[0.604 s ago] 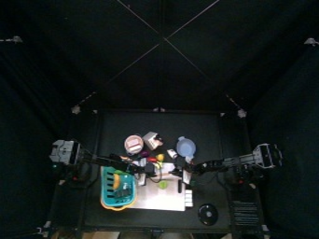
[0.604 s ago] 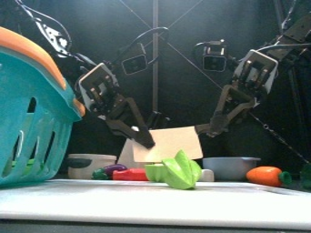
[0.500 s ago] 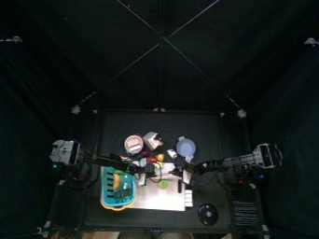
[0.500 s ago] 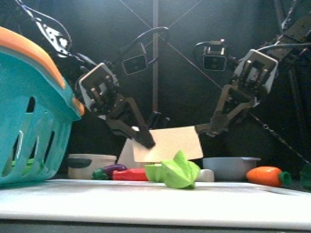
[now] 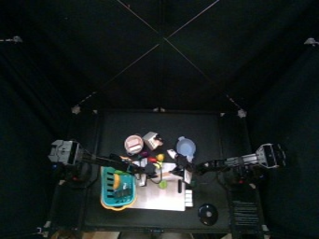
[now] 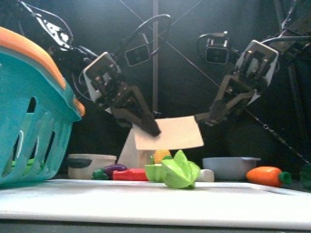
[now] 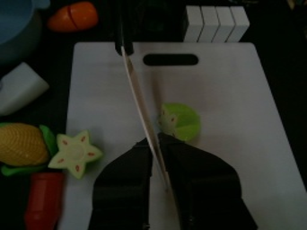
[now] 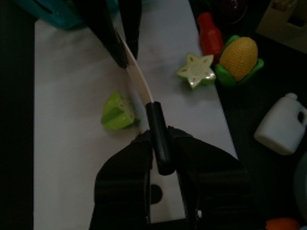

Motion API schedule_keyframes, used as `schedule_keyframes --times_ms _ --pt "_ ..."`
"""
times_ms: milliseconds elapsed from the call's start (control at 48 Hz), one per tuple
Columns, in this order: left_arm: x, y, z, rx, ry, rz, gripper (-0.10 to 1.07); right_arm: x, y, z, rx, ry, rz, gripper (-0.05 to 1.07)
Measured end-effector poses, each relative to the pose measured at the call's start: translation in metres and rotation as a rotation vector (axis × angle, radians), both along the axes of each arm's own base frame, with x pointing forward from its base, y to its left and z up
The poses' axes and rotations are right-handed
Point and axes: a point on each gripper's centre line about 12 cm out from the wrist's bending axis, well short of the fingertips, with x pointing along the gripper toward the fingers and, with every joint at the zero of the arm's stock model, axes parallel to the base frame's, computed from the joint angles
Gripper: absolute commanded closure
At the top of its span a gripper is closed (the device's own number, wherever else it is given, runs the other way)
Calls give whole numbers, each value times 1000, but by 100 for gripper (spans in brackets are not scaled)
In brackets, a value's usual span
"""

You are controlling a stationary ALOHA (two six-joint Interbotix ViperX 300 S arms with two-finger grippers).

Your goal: Grab starfruit bottom

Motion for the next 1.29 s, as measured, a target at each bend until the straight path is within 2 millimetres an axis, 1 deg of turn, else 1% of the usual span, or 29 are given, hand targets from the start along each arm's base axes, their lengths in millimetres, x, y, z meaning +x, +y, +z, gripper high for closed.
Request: schedule_keyframes --times_ms 125,208,354,479,646,771,917,1042,1188,1292 --pt "2 4 7 -2 -20 10 16 -4 -1 2 4 -5 -13 51" --pt "2 10 10 -6 -27 28 13 -7 -2 3 7 -6 -31 51" --pt "4 21 22 -15 -74 51 12 -13 -3 3 16 -7 -47 51" --pt "4 28 38 -29 -145 58 12 -19 -4 6 29 -19 -61 51" --pt "-3 37 53 -51 -234 64 12 -28 -4 10 58 -37 -92 51" --pt "-11 45 59 -55 -266 80 13 -40 -4 6 88 -31 -118 51" --pt "-21 53 68 -57 -299 98 13 -58 -2 -6 149 7 -178 51" --pt "-28 57 72 -55 -311 110 13 -69 0 -11 179 27 -224 51" --pt "-35 61 77 -51 -325 123 13 -77 3 -9 170 42 -258 51" --pt "-40 63 80 -51 -333 130 13 -83 -1 -6 149 56 -316 51"
